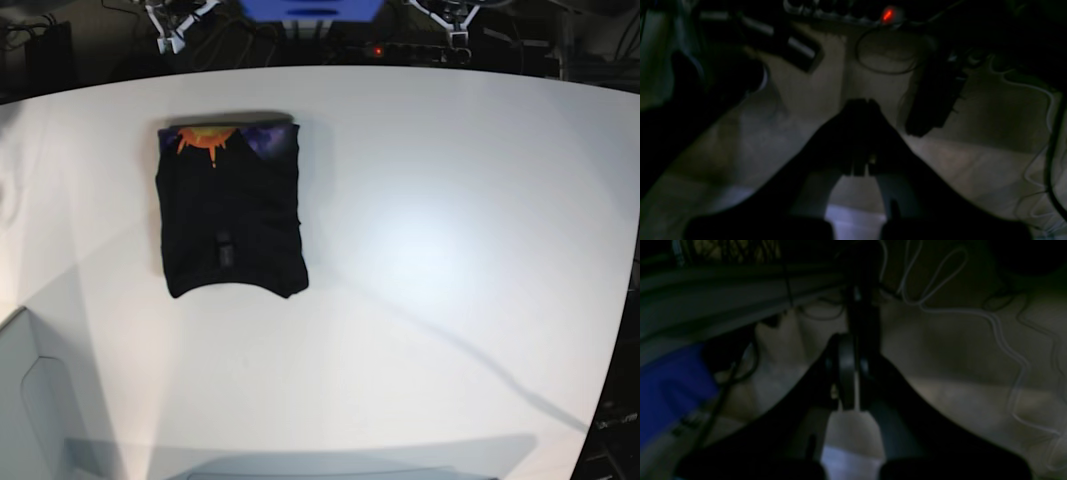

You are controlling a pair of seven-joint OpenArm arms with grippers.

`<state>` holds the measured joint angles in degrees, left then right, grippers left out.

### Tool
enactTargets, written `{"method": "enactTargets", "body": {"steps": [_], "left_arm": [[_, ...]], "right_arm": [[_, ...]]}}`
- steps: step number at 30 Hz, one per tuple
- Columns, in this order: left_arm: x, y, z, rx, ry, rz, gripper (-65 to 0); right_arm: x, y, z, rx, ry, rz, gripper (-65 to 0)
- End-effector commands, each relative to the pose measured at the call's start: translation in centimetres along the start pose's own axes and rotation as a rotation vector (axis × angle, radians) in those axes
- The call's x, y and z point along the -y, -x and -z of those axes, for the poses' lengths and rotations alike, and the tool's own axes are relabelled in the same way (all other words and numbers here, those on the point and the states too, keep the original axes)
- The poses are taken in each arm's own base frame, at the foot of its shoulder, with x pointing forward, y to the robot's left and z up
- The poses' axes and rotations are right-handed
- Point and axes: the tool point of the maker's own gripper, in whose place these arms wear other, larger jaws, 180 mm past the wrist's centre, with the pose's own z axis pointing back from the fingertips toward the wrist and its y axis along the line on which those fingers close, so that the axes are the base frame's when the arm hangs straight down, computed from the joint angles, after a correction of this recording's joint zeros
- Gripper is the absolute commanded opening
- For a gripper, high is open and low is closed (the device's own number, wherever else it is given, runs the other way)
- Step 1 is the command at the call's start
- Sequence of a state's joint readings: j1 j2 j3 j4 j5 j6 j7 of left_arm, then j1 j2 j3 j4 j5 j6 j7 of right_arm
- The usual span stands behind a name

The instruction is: Fold the T-shirt properly

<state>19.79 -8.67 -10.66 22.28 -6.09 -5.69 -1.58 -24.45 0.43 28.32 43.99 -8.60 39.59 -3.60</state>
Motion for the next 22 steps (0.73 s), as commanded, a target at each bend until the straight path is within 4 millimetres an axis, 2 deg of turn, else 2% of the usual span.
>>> {"method": "enactTargets", "body": {"steps": [1,4,7,11,15,17,22], "left_arm": [[-0.4,0.2,0.2,-0.018,-0.014,0.001,-65.0],[-0.2,-0.5,0.9,-0.04,-0.02,-0.012,-65.0],[0.4,-1.9,1.3,-0.033,-0.016,-0.021,-65.0],[1.2,-2.2,1.5,-0.06,-0.003,-0.026,-65.0],[1.7,-3.2,1.7,-0.058,0.005,-0.029,-65.0],[1.9,-3.4,1.8,-0.06,0.009,-0.018,-65.0],[2.8,-3.0,1.8,-0.071,0.031,0.075,-65.0]], "right_arm": [[0.7,0.3,-0.1,0.006,0.0,0.015,-65.0],[0.6,0.8,0.9,0.035,-0.01,0.08,-65.0],[2.6,1.6,1.7,0.048,0.125,0.104,-65.0],[4.3,3.4,2.2,-0.021,0.301,-0.047,-65.0],[5.3,3.8,2.4,-0.085,0.445,-0.239,-65.0],[4.4,3.6,3.1,-0.098,0.472,-0.312,-65.0],[1.9,3.1,4.7,-0.125,0.412,-0.424,-65.0]]}}
